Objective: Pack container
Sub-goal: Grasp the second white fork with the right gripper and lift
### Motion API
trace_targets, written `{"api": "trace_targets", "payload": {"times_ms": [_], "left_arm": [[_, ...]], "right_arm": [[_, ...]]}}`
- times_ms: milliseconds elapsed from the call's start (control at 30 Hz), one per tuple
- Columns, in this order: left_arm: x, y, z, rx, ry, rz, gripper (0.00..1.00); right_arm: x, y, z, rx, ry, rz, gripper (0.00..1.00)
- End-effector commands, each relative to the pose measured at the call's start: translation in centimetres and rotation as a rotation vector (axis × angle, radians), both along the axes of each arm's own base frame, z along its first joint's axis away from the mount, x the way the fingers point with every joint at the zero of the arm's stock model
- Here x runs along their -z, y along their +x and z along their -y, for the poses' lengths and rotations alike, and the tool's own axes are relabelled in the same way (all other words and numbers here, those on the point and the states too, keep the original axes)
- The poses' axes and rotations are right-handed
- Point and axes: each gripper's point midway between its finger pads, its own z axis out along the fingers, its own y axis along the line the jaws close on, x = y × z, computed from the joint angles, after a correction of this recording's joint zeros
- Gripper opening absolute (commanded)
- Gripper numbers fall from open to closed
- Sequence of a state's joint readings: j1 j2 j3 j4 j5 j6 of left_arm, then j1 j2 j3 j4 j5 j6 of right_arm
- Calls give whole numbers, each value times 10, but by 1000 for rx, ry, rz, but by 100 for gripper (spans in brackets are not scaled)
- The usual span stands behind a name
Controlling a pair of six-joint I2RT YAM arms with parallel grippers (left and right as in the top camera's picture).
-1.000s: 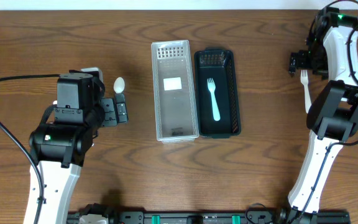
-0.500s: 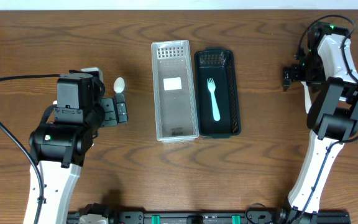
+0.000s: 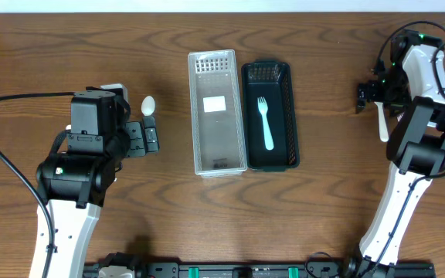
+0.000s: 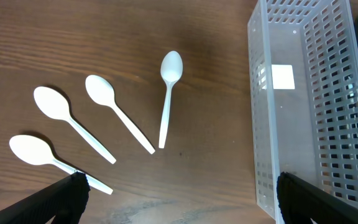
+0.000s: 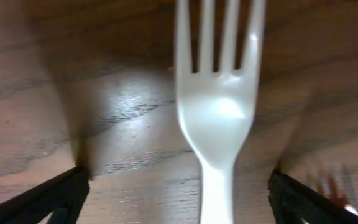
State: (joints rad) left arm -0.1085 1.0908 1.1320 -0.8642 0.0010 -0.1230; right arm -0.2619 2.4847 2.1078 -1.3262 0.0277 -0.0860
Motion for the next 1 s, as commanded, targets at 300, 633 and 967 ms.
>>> {"api": "trace_targets", "payload": {"times_ms": [300,633,967], "left_arm": [[-6,2,1,12,5,13,98],[-6,2,1,12,5,13,98],[-6,2,1,12,5,13,98]], "right_arm": [[9,-8,6,23,24,-17,48],[9,-7,0,20,46,-14,20],[9,-8,-2,22,51,-22,1]]}}
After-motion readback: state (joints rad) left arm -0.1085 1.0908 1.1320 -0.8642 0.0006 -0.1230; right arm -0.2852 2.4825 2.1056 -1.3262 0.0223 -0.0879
